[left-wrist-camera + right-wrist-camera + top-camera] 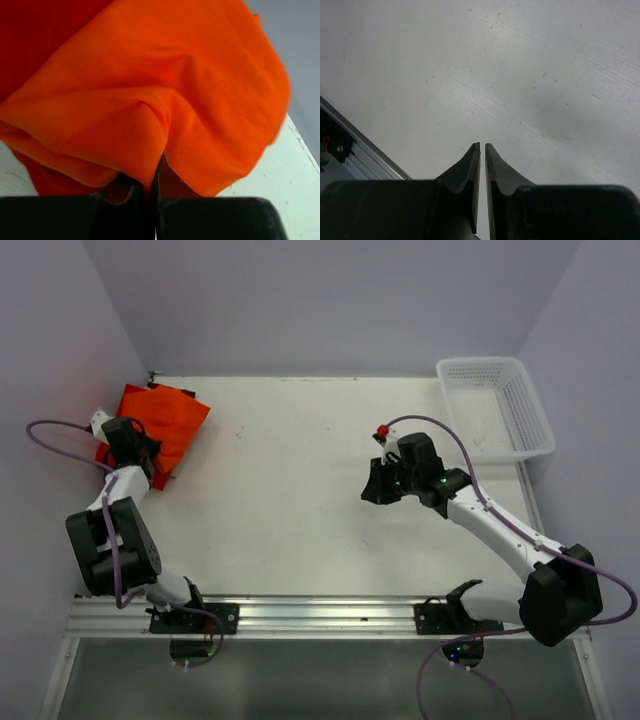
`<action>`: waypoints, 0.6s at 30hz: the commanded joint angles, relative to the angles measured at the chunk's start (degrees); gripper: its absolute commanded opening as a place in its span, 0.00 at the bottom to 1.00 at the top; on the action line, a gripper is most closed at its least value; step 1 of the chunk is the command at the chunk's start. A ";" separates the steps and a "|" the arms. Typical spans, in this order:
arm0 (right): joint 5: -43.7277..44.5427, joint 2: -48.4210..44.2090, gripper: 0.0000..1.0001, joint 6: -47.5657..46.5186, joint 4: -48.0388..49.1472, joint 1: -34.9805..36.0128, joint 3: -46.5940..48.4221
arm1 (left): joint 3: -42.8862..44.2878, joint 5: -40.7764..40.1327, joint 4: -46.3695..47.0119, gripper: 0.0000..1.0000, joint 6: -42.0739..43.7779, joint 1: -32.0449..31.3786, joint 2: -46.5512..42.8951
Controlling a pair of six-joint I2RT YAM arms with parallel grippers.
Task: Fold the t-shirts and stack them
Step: Neatly place the folded tshirt to the corner
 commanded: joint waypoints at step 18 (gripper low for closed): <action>-0.54 -4.74 0.78 0.80 0.04 -0.01 -2.26 | -1.58 19.19 -14.76 0.98 -7.78 3.88 -22.36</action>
